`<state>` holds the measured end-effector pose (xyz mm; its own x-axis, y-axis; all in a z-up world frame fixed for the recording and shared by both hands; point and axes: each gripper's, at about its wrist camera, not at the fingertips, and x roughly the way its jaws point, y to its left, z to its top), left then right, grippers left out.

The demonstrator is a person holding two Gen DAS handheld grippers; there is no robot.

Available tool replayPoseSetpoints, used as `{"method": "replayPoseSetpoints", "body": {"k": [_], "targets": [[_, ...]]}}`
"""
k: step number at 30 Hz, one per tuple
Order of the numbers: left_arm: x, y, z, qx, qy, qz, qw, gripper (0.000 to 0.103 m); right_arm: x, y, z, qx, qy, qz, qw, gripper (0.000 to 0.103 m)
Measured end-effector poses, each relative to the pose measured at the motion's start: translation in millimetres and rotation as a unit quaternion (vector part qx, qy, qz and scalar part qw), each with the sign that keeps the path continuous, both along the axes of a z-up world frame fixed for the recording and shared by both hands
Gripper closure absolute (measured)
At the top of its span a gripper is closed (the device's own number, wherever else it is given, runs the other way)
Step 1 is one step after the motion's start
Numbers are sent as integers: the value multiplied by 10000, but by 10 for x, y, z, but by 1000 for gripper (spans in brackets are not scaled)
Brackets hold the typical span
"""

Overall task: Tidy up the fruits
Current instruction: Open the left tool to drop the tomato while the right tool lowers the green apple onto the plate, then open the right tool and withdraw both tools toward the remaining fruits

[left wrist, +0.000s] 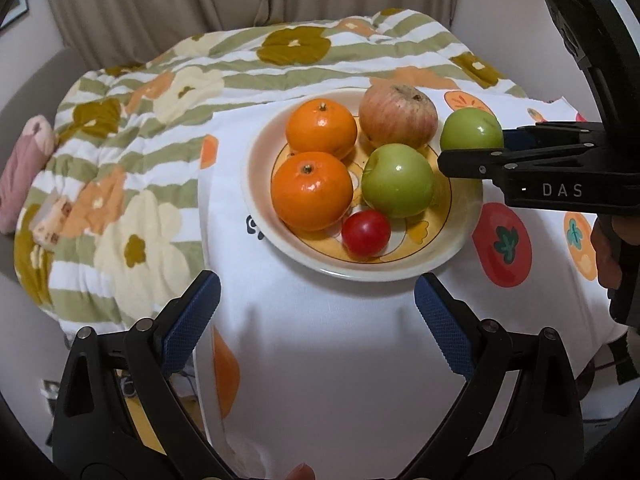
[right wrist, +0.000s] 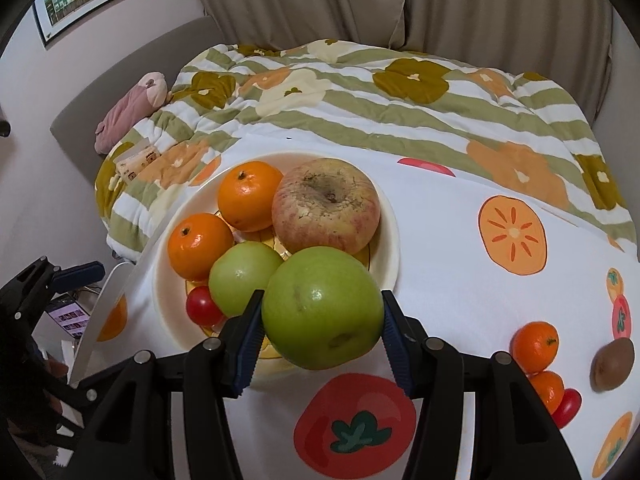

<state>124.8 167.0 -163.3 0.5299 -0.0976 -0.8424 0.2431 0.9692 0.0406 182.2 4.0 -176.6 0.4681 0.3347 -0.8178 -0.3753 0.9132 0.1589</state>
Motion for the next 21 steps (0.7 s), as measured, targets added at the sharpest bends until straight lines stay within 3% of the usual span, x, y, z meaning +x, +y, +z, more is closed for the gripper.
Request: {"method": "replayPoseSetpoints", "body": {"k": [4,5,8,9,21], "targets": [[11,26,-33,-18,13,49,10000,0,22,13,-39,-2,29,37,10000,51],[15,37,-43,-26,21,65,10000,0,13,3,-33,50,-18,38,10000,45],[19,68,-57,-36,31,91,9999,0,-15,-39,35,216,-188,-35,9996,6],[17,70,-60,-13,30,105,9999,0,-24,-61,58,283,-238,-61,9993,2],[-28,16,140,54,-136,314,9994,0,-111,-197,217,363,-310,-179,9987,1]]}}
